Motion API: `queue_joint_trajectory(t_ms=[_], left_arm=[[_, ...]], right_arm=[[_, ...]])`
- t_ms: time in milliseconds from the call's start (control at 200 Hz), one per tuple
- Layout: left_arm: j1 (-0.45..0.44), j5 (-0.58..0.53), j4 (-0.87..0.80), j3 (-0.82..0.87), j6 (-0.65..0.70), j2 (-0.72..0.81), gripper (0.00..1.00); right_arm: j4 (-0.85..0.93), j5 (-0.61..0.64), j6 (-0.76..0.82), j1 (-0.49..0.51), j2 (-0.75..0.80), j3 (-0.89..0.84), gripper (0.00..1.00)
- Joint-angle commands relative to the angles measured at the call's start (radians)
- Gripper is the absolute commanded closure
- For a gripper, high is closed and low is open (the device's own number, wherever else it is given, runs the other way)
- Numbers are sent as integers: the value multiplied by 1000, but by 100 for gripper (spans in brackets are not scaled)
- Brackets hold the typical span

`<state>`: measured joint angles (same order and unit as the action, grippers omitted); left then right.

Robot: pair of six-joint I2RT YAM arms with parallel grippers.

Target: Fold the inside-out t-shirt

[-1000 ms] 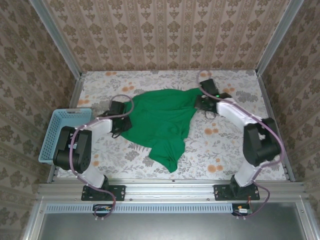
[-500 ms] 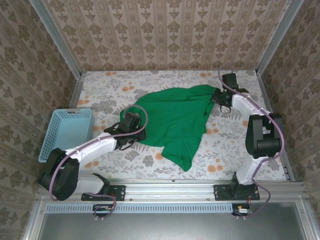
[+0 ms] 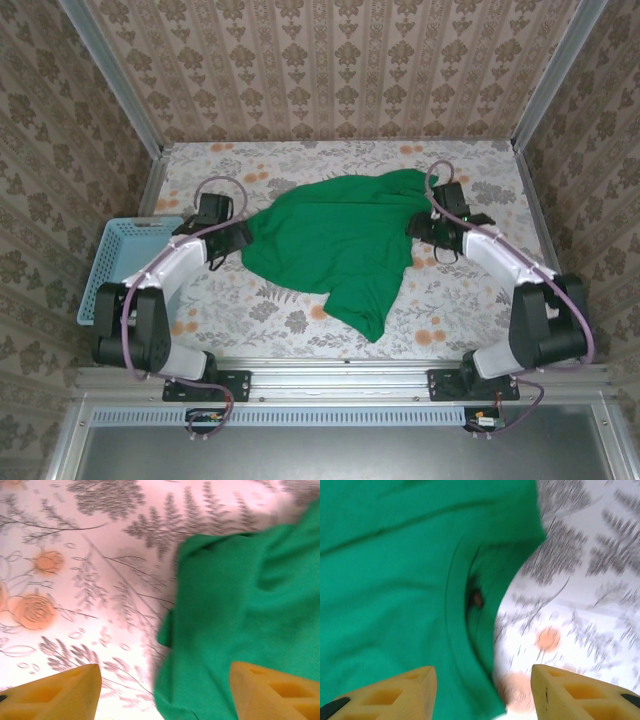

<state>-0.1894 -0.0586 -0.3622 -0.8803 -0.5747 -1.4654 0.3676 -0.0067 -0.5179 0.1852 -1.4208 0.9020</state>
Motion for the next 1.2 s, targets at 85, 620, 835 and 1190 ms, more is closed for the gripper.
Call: queue_joint_trajectory(t_ms=[85, 620, 835, 1190], left_arm=[[33, 88, 33, -64, 29, -142, 31], [-7, 236, 116, -100, 8, -237, 83], [-8, 148, 36, -109, 22, -126, 100], [-7, -55, -120, -160, 86, 292, 100]], right_arm=[[16, 11, -86, 158, 157, -170, 45], [-44, 92, -326, 671, 96, -288, 38], [92, 218, -323, 735, 11, -182, 92], [545, 634, -134, 673, 623, 104, 100]])
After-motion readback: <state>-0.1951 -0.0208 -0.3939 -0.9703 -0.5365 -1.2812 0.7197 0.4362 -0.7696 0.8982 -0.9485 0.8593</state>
